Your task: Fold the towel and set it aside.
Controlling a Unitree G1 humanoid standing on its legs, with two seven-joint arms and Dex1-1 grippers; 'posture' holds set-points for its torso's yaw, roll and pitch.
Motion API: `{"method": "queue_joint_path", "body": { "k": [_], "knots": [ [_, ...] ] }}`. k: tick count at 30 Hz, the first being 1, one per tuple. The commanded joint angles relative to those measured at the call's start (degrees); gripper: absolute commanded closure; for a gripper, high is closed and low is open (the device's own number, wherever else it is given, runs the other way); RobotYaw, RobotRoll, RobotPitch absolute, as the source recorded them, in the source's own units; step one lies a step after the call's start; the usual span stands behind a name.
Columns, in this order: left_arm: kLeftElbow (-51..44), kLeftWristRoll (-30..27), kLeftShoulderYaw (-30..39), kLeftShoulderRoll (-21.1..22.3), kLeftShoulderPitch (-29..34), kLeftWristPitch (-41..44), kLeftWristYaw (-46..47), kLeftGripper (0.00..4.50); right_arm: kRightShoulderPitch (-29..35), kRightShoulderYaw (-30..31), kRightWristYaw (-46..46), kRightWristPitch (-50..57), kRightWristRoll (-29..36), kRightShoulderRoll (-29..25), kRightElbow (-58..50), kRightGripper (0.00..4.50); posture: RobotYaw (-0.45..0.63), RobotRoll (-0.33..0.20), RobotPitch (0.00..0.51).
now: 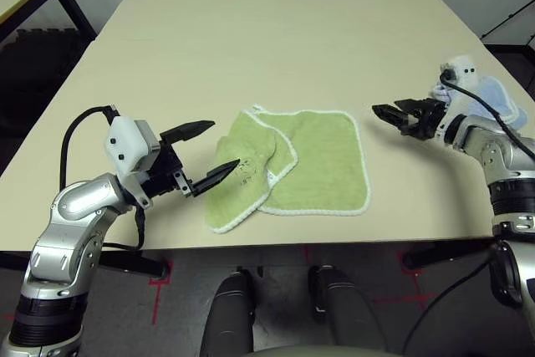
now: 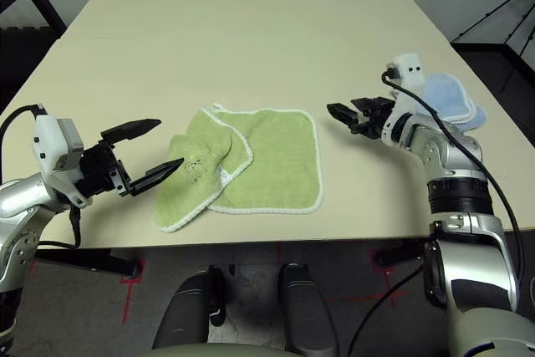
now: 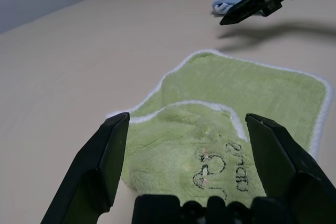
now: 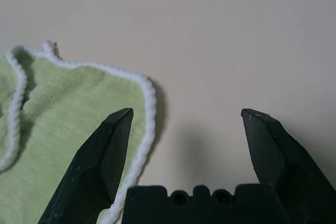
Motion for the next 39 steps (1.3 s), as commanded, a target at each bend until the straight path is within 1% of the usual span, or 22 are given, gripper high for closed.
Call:
{"method": "queue_joint_path", "body": {
  "k": [1,7,10,14,23,26,31,32,36,39],
  "knots": [
    [-0.03,0.25,-0.10,0.19,0.62,0.58,0.74,0.00,-1.36,2.92,0.99,-0.03,-2.30,0.42,2.94,0.03,-0.05,0.000,0.125],
    [-1.12,0.22,-0.09,0.03,1.61,1.06,2.02,0.00,-3.56,5.81,1.46,-1.41,-4.36,2.91,5.60,0.03,-0.03,0.000,0.131],
    [-1.72,0.25,-0.19,-0.11,2.40,1.19,2.73,0.00,-4.67,7.63,0.81,-3.48,-6.60,4.57,7.28,0.03,-0.02,0.000,0.138],
    [-2.47,0.04,-0.43,-0.06,2.83,1.61,3.34,0.00,-6.76,7.73,0.24,-4.30,-7.53,6.91,9.96,0.03,-0.01,0.000,0.147],
    [-3.00,0.04,-0.25,0.22,3.74,1.88,3.90,0.00,-8.98,8.76,-0.60,-6.93,-10.93,9.49,14.58,0.03,0.00,0.000,0.150],
    [-3.10,0.11,-0.16,0.22,3.85,1.95,4.07,0.00,-9.24,8.61,-0.60,-7.34,-11.34,9.59,15.10,0.59,0.00,0.000,0.150],
    [-3.21,0.20,-0.13,0.12,3.98,2.12,4.47,0.00,-9.19,8.29,0.05,-7.80,-11.66,8.88,15.38,2.48,0.00,0.000,0.148],
    [-3.19,0.21,-0.20,0.08,3.98,2.10,4.53,0.00,-9.13,8.23,0.12,-7.82,-11.62,8.80,15.25,2.94,0.00,0.000,0.148],
    [-2.98,0.36,-0.78,-0.20,3.62,2.11,4.85,0.00,-8.84,7.45,0.89,-7.88,-10.60,8.72,13.58,4.45,-0.01,0.000,0.149],
    [-2.91,0.37,-0.98,-0.31,3.55,2.09,5.05,0.00,-8.41,6.99,1.58,-8.19,-9.97,8.70,12.15,4.45,-0.01,0.000,0.148]
  ]
}}
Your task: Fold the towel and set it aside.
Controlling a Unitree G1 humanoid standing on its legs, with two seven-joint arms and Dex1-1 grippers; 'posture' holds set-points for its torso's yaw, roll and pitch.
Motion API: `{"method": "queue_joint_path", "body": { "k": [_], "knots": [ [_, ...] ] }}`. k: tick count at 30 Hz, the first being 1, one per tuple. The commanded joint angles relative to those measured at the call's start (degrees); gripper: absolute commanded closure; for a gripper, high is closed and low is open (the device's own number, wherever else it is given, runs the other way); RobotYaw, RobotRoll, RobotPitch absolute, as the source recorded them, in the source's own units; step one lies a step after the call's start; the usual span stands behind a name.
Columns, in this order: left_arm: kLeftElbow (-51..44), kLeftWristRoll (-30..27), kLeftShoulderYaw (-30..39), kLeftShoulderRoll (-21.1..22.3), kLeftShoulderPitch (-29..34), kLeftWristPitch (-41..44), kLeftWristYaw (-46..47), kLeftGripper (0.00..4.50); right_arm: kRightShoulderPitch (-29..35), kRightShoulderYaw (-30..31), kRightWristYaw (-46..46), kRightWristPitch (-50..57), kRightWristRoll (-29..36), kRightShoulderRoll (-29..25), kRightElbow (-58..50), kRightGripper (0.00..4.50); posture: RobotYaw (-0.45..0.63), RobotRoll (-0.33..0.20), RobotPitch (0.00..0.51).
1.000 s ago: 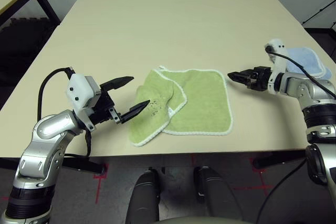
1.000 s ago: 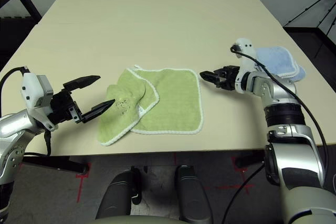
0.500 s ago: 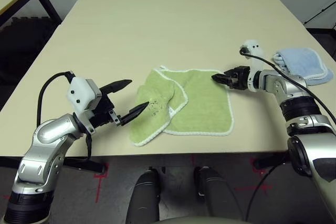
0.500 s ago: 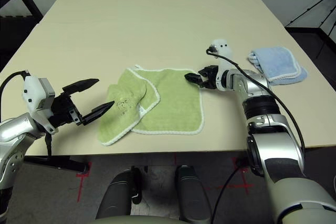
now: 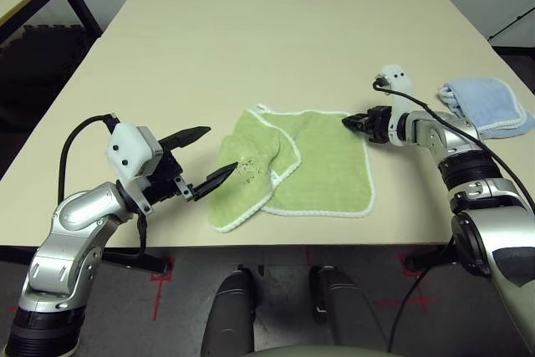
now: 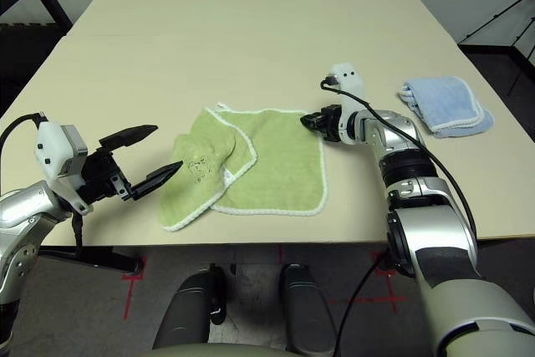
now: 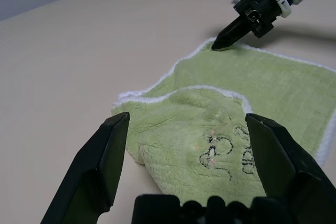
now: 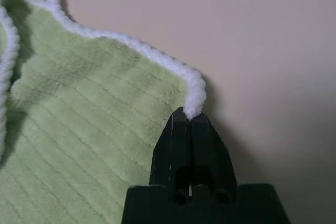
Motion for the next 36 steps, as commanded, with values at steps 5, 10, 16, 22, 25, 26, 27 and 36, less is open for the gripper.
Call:
{"method": "queue_joint_path", "body": {
  "k": [5,10,16,22,25,26,27,36],
  "knots": [
    [-0.53,0.29,-0.97,-0.50,0.27,0.94,0.80,0.00,0.76,-4.69,0.62,-3.64,3.94,0.08,-6.83,4.45,-0.01,0.000,0.145],
    [-0.04,0.45,-1.23,-0.47,-0.35,1.23,1.29,0.00,-1.07,-5.97,-0.78,-5.08,4.07,-0.35,-7.51,4.45,-0.02,0.000,0.140],
    [1.09,0.83,-2.38,-1.05,-2.22,1.58,1.91,0.00,-3.45,-6.58,-1.66,-10.86,3.45,-1.22,-8.11,4.45,-0.04,0.000,0.137],
    [3.59,2.08,-3.81,-1.94,-4.72,2.61,3.23,0.00,-4.18,-4.51,-0.36,-14.03,2.14,-2.49,-11.22,4.45,-0.06,0.000,0.134],
    [4.18,1.99,-4.25,-2.54,-6.04,3.00,3.56,0.00,-4.84,-4.15,-0.54,-17.02,1.17,-2.47,-11.92,4.45,-0.06,0.000,0.133],
    [4.43,2.05,-4.39,-2.63,-6.40,3.05,3.54,0.00,-5.25,-4.01,-0.66,-17.94,0.84,-2.40,-11.97,4.45,-0.06,0.000,0.132],
    [4.61,2.14,-4.50,-2.71,-6.62,3.09,3.51,0.00,-5.58,-3.87,-0.69,-18.91,0.56,-2.34,-11.98,4.45,-0.06,0.000,0.132],
    [5.61,2.31,-5.16,-3.20,-8.41,3.16,3.45,0.00,-10.43,-4.07,-2.40,-29.90,-0.80,-1.55,-8.72,4.45,-0.07,0.000,0.132]
  ]
}}
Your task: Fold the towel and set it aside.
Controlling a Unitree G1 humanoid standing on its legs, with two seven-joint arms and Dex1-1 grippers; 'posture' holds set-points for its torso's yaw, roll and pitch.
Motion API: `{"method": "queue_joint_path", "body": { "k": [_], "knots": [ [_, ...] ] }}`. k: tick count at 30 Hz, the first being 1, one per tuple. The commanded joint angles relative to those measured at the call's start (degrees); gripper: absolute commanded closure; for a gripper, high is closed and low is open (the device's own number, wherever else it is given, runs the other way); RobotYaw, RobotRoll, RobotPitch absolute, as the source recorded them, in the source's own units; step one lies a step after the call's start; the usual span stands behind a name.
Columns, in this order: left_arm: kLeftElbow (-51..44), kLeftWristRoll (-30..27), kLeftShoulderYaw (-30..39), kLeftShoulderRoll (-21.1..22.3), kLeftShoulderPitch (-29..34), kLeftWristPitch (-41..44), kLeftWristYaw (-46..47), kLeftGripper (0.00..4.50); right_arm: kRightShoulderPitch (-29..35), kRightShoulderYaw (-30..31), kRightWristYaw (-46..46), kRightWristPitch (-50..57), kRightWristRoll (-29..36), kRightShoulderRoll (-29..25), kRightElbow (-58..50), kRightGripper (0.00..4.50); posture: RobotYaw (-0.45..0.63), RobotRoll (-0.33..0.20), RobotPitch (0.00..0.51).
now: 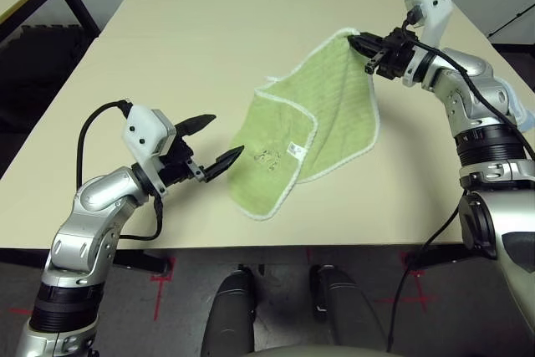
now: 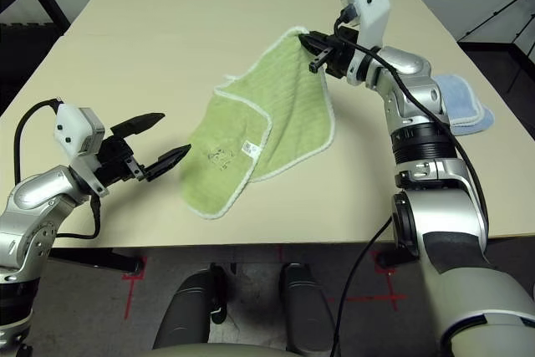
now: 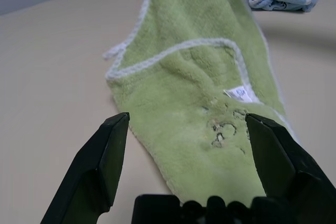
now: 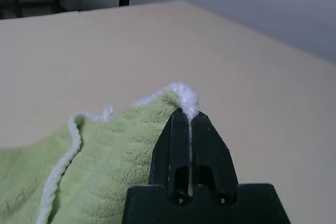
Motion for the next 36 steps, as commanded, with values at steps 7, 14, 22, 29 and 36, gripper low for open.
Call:
{"method": "queue_joint_path", "body": {
  "k": [7,14,22,29,36],
  "knots": [
    [4.19,0.03,-2.23,-2.11,-7.51,3.68,0.83,0.00,-4.21,-1.16,0.97,-12.19,0.58,0.18,5.51,4.45,-0.07,0.000,0.136],
    [11.01,1.15,-4.69,-4.46,-16.67,6.66,1.34,0.00,-3.92,-0.32,4.53,-16.50,0.72,0.01,5.47,4.45,-0.09,0.000,0.141],
    [21.13,3.56,-6.91,-9.15,-27.54,5.04,1.59,0.00,-3.33,-0.34,6.95,-19.45,0.97,-0.09,4.49,4.45,-0.12,0.000,0.144],
    [28.53,6.07,-6.55,-12.11,-33.55,3.06,4.08,0.00,-2.76,-0.05,8.61,-19.45,1.28,-0.50,3.02,4.45,-0.13,0.000,0.146],
    [36.42,9.87,-7.70,-15.10,-37.87,0.49,5.44,0.00,-1.73,-0.11,10.97,-18.44,3.41,0.05,-1.78,4.45,-0.14,0.000,0.148]
  ]
}}
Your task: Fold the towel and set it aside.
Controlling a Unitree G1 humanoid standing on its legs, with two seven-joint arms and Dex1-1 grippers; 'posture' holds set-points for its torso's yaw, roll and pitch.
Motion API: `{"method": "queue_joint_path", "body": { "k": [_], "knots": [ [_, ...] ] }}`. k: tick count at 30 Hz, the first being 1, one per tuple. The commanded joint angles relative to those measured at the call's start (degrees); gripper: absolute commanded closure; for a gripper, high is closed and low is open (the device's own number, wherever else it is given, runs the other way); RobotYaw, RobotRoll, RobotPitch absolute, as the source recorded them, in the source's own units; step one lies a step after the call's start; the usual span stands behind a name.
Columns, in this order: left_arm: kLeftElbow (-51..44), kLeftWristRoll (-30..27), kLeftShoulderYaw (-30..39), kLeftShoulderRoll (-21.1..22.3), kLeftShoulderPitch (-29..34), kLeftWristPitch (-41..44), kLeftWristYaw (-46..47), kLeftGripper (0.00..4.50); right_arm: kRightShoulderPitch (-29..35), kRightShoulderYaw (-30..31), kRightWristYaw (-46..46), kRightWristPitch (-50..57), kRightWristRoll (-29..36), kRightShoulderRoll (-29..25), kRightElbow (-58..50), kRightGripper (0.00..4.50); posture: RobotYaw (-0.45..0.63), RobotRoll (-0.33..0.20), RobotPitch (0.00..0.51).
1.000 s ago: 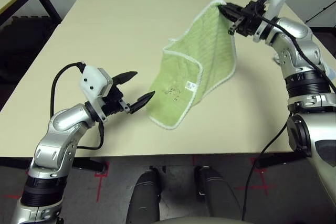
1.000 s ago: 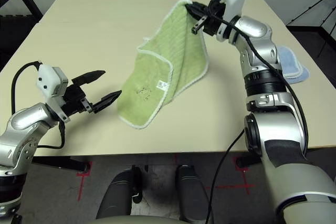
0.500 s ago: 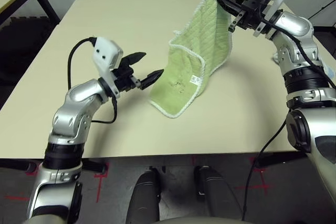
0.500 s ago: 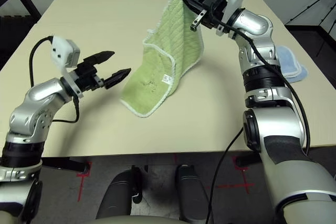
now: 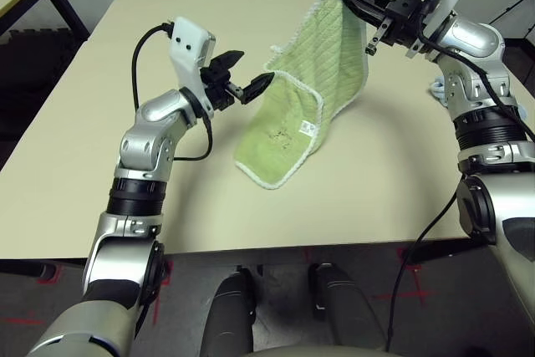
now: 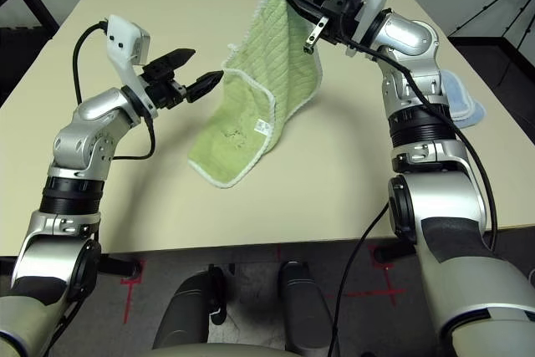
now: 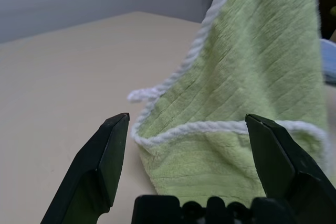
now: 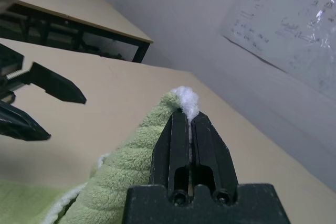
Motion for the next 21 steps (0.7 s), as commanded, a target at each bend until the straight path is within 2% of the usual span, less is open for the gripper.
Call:
{"method": "queue_joint_path", "body": {
  "k": [1,8,21],
  "knots": [
    [4.07,2.42,-1.59,-1.95,-2.44,-0.90,1.21,0.00,0.88,-0.24,1.76,0.50,1.97,0.05,-3.66,4.45,-0.14,0.000,0.149],
    [7.94,4.04,-2.66,-4.95,-5.50,-1.80,0.95,0.00,0.41,-0.79,1.25,-1.42,1.96,-0.46,-4.34,4.45,-0.16,0.000,0.152],
    [4.61,4.58,-3.13,-5.45,-1.95,-1.03,-0.02,0.00,-8.71,-0.91,-2.11,-11.70,-0.92,-0.73,7.56,4.45,-0.16,0.000,0.154]
  ]
}}
